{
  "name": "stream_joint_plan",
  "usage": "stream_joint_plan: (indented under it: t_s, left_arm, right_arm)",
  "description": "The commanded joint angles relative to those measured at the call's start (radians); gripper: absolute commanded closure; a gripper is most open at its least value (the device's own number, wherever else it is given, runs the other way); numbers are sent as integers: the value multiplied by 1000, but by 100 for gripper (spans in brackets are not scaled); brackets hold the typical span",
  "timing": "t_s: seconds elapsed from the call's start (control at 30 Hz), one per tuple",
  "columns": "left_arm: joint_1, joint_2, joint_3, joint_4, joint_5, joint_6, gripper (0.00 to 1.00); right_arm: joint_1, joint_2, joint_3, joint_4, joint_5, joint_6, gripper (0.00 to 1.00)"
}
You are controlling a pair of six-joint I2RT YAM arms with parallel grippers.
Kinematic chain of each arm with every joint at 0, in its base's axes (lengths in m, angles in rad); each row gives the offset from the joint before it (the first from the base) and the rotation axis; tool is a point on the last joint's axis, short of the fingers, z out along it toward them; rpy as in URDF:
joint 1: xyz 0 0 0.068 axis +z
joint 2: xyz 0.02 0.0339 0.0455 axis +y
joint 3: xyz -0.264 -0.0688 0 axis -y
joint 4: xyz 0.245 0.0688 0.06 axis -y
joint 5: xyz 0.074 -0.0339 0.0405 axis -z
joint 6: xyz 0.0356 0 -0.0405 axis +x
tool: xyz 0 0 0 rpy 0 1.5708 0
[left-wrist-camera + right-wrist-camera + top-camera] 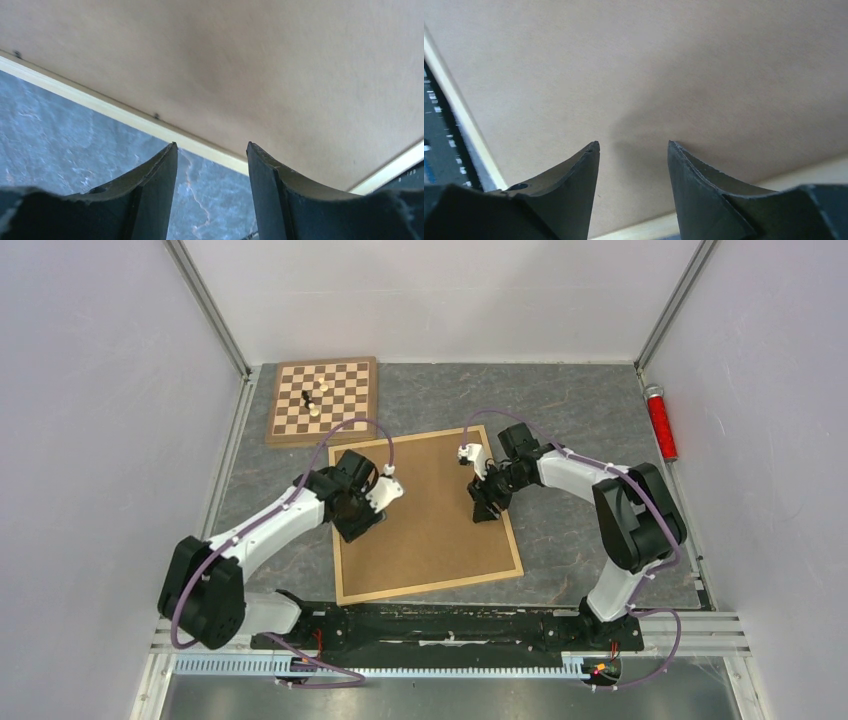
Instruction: Put the photo into the frame
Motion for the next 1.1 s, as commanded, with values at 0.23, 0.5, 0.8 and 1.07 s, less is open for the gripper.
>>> stream_joint_plan:
  t_s: [0.23, 0.5, 0.8, 1.07]
  left_arm:
    - [26, 328, 364, 163, 189, -270, 40]
    - [20, 548, 599, 201, 326, -380, 40]
    - [-17, 717, 659, 242, 330, -442, 41]
    - [-57, 724, 569, 255, 211, -384, 42]
  right_arm:
    - [-31, -149, 36, 31, 401, 64, 44]
    - [-89, -133, 80, 130, 530, 189, 46]
    - [-152, 138, 347, 169, 362, 400, 41]
    - [-151, 330, 501, 206, 287, 482, 36]
